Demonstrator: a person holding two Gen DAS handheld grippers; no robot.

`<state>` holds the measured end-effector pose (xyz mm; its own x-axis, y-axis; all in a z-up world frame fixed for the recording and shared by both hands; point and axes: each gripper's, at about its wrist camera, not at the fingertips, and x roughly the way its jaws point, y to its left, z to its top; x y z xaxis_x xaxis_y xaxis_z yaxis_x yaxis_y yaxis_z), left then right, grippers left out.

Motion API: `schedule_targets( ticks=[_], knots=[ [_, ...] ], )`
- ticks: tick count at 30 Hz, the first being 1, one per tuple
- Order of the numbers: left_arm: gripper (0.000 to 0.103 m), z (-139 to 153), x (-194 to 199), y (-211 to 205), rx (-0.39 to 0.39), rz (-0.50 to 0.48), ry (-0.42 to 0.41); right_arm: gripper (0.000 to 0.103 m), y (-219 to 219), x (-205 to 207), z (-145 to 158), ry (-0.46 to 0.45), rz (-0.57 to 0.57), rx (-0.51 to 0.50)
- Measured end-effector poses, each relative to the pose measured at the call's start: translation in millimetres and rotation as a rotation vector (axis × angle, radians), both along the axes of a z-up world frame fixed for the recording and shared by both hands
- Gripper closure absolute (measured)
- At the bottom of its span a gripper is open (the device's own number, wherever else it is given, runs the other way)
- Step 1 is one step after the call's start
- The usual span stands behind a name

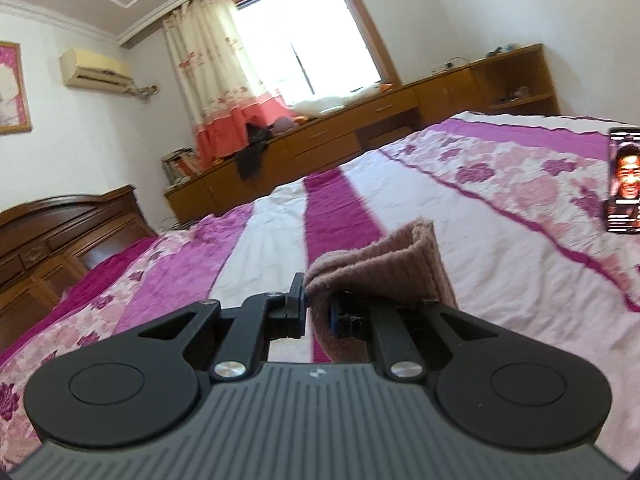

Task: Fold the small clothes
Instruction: 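Lift the sleeve cuff with the right tool and carry it across the cardigan body, then lay the sleeve across the cardigan front and open the right tool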

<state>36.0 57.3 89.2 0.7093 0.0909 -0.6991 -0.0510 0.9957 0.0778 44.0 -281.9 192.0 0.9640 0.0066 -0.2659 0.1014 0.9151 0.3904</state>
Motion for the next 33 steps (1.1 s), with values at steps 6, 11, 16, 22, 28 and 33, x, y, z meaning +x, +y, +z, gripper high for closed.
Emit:
schedule_targets(
  ticks=[6,11,16,22,28,33],
  knots=[
    [0.000,11.6,-10.4,18.7,-0.003,0.028,-0.021,0.091,55.7,13.9,-11.9,0.007,0.044,-0.042],
    [0.000,16.9,-17.0,32.5,-0.011,0.043,-0.038,0.091,94.0,30.4,-35.5,0.070,0.075,-0.009],
    [0.000,15.5,-19.6,46.6,-0.021,0.064,-0.040,0.091,131.0,46.9,-62.4,0.126,0.098,-0.007],
    [0.000,7.5,-21.1,58.7,-0.035,0.082,-0.026,0.091,163.6,66.4,-103.5,0.229,0.130,0.000],
    [0.000,0.5,-20.2,64.8,-0.045,0.092,-0.013,0.087,188.4,73.2,-132.4,0.303,0.206,-0.047],
    [0.000,-1.0,-19.5,61.9,-0.049,0.081,-0.012,0.048,197.5,63.6,-138.9,0.317,0.277,-0.068]
  ],
)
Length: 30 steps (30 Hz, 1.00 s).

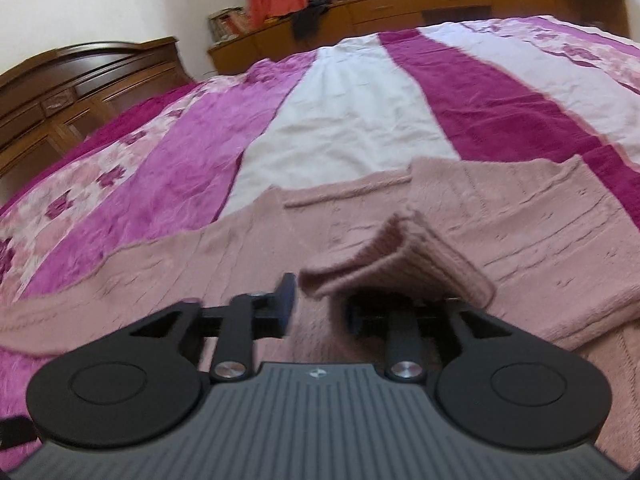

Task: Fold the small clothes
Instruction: 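Lay the sleeve across the cardigan front and open the right tool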

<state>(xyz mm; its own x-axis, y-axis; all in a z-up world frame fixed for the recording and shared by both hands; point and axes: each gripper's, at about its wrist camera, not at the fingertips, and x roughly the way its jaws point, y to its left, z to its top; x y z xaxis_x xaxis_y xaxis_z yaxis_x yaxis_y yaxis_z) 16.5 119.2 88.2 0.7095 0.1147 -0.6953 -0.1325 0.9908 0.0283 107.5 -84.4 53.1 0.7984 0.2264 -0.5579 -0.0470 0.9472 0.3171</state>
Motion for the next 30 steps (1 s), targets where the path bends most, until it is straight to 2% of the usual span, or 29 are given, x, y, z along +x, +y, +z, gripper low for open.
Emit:
schedule_targets(
  ticks=[3,8,16,23,30],
  knots=[
    [0.000,-0.3,0.0,-4.3,0.002,-0.010,-0.001,0.042,0.2,-12.1,3.2,-0.001,0.042,0.021],
    [0.000,0.4,1.3,-11.5,0.001,-0.030,-0.005,0.037,-7.9,-35.6,15.7,-0.005,0.096,0.010],
    [0.000,6.3,4.2,-28.9,-0.016,-0.084,-0.028,0.036,-37.6,-68.6,36.2,-0.009,0.115,0.009],
    [0.000,8.6,14.3,-48.4,-0.051,-0.131,-0.035,0.035,-73.8,-91.4,47.3,-0.058,0.054,0.008],
    [0.001,3.0,34.9,-64.1,-0.163,-0.177,-0.009,0.035,-108.6,-87.1,31.2,-0.037,-0.076,-0.005]
  ],
)
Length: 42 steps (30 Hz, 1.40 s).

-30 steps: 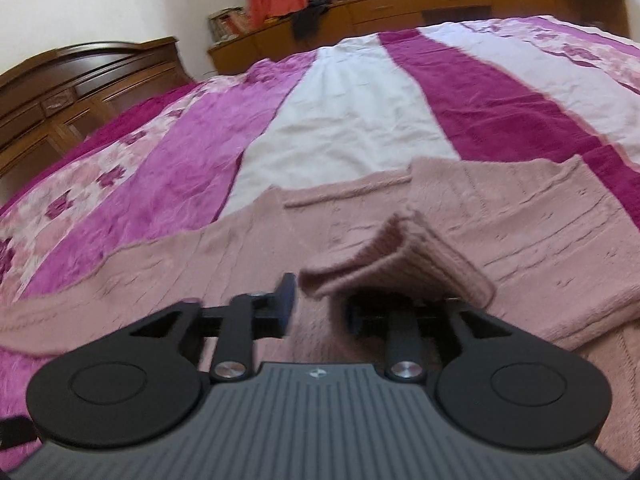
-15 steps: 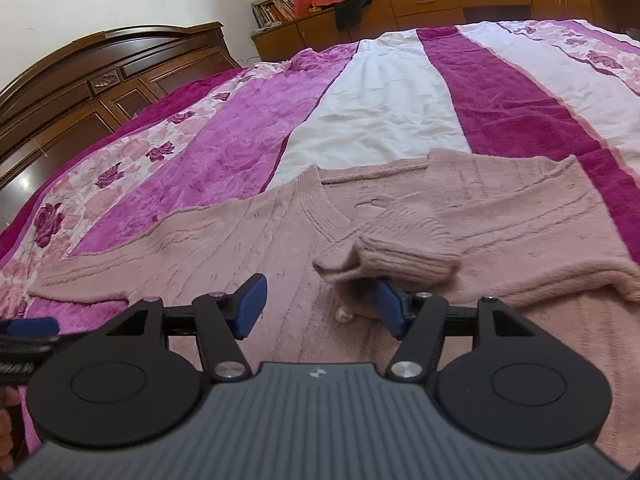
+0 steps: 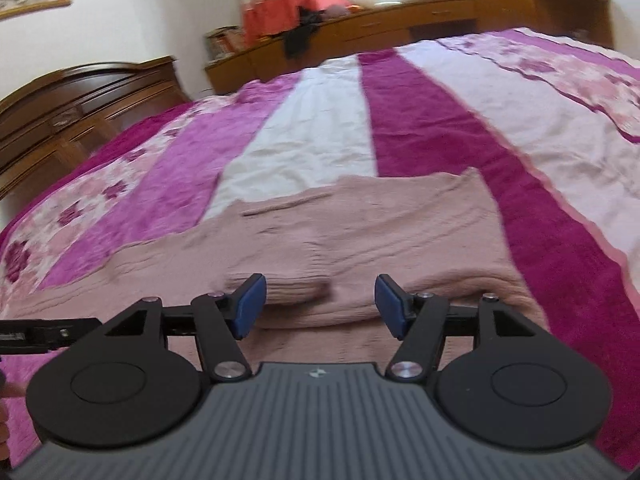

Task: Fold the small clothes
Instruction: 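Lay the sleeve across the cardigan front and open the right tool, then grasp the cuff of the other sleeve with the left tool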

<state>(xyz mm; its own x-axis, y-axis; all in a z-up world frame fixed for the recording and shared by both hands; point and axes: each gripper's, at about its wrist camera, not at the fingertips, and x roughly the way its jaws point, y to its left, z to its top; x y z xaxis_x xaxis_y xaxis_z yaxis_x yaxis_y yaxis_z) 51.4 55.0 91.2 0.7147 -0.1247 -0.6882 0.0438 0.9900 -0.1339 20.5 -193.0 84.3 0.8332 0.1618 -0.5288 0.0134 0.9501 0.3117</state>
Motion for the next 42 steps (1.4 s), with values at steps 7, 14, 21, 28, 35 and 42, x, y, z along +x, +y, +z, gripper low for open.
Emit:
schedule_targets(
  ticks=[7,14,21,28,35,42],
  knots=[
    [0.001,-3.2,24.6,-28.4,-0.050,-0.077,-0.003,0.037,-13.7,8.8,-16.7,-0.003,-0.063,-0.034],
    [0.012,-18.6,52.5,-59.9,-0.106,-0.136,0.029,0.038,-24.6,17.1,-47.0,0.055,-0.090,-0.001],
    [0.014,-29.8,62.8,-71.2,-0.219,-0.121,0.051,0.038,-19.8,16.9,-59.1,0.040,-0.060,-0.050],
    [0.020,-24.4,63.0,-75.9,-0.301,-0.121,0.009,0.038,-19.9,16.1,-63.9,0.024,-0.055,-0.047],
    [0.031,-26.1,61.4,-82.4,-0.343,-0.136,0.024,0.038,-20.1,15.9,-65.0,0.019,-0.054,-0.050],
    [0.079,-33.5,64.7,-86.8,-0.339,-0.180,0.053,0.038,-20.6,15.3,-65.3,0.016,-0.053,-0.050]
  ],
)
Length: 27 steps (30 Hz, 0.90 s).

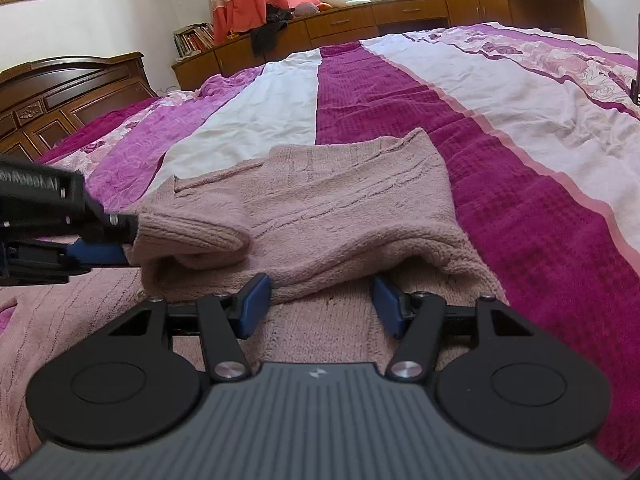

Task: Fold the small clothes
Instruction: 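Grasp the cuff of the other sleeve with the left tool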

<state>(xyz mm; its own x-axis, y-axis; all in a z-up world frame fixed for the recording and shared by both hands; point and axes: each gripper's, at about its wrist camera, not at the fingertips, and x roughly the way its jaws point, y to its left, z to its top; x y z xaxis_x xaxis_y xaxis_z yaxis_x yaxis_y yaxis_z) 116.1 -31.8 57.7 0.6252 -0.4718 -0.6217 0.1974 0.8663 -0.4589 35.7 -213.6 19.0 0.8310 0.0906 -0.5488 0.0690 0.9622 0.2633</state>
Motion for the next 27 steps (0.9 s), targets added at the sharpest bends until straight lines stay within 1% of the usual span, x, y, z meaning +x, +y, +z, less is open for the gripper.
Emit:
schedule_targets(
  ticks=[2,6,7,8,9,12,14,18,20,22,24,27],
  knots=[
    [0.082,3.2,-2.6,3.1,0.013,-0.014,-0.021,0.038,-0.1,0.0,0.0,0.000,0.000,0.000],
    [0.083,17.8,-6.8,15.4,0.092,-0.041,-0.084,0.038,-0.1,-0.2,-0.1,-0.001,0.000,0.000],
    [0.085,21.3,-6.8,20.1,0.113,-0.045,-0.095,0.038,-0.1,-0.1,-0.1,-0.001,0.000,0.000],
    [0.089,24.4,-5.8,25.9,0.132,-0.047,-0.104,0.038,-0.1,-0.1,-0.2,0.000,0.000,0.000],
    [0.090,27.3,-5.3,31.6,0.154,-0.048,-0.115,0.038,-0.1,-0.1,-0.2,0.000,0.000,0.000],
    [0.090,34.6,-4.3,47.3,0.281,-0.023,-0.166,0.038,-0.1,-0.1,-0.3,0.000,0.000,0.000],
    [0.090,37.0,-3.3,60.6,0.331,-0.004,-0.181,0.038,-0.1,0.0,-0.4,0.000,0.000,-0.001],
    [0.090,35.7,1.6,86.1,0.403,0.060,-0.180,0.038,1.1,0.0,0.4,0.000,-0.002,-0.008],
    [0.090,32.2,7.3,96.9,0.458,0.098,-0.180,0.038,1.5,-0.1,0.9,0.001,-0.001,-0.010],
    [0.090,27.3,13.2,108.9,0.494,0.127,-0.164,0.038,1.6,0.0,0.8,0.001,-0.001,-0.009],
    [0.088,22.4,19.3,122.2,0.503,0.151,-0.132,0.038,1.7,0.2,0.7,0.002,-0.001,-0.009],
    [0.088,14.5,22.3,138.7,0.484,0.198,-0.066,0.038,0.4,0.4,3.2,0.011,-0.008,0.009]
  ],
)
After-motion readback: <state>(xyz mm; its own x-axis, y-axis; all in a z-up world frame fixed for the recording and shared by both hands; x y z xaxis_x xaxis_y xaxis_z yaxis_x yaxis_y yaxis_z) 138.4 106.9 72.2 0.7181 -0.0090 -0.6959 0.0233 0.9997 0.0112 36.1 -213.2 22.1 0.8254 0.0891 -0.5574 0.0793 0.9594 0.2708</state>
